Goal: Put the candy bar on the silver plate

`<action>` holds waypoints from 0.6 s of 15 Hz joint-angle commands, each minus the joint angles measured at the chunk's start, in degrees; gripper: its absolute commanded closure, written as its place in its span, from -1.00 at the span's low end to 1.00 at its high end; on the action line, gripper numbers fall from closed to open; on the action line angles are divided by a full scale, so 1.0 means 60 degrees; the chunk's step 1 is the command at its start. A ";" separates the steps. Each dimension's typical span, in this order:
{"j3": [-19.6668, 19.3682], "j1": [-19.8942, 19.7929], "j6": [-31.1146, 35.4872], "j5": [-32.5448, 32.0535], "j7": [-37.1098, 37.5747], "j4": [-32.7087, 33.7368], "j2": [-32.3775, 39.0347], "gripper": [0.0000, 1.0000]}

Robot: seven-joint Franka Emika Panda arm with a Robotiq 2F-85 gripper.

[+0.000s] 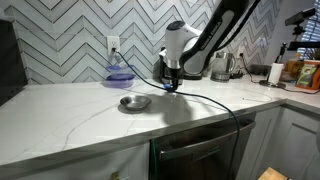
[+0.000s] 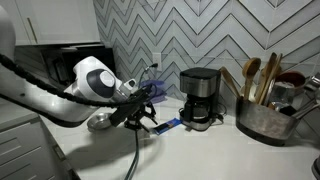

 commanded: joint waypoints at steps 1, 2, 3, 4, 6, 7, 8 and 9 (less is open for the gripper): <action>-0.0063 -0.0016 0.0400 -0.0730 0.0766 -0.0007 0.0312 0.68; -0.0072 -0.0013 0.0425 -0.0888 0.0968 0.0025 0.0384 0.75; -0.0069 -0.0015 0.0464 -0.0922 0.1050 0.0026 0.0441 0.81; -0.0070 -0.0017 0.0487 -0.1006 0.1138 0.0032 0.0495 0.79; -0.0094 -0.0020 0.0604 -0.1276 0.1387 0.0093 0.0624 0.76; -0.0119 -0.0012 0.0658 -0.1587 0.1594 0.0155 0.0673 0.65; -0.0136 -0.0003 0.0697 -0.1927 0.1830 0.0229 0.0731 0.51; -0.0135 -0.0003 0.0711 -0.2164 0.1999 0.0272 0.0769 0.46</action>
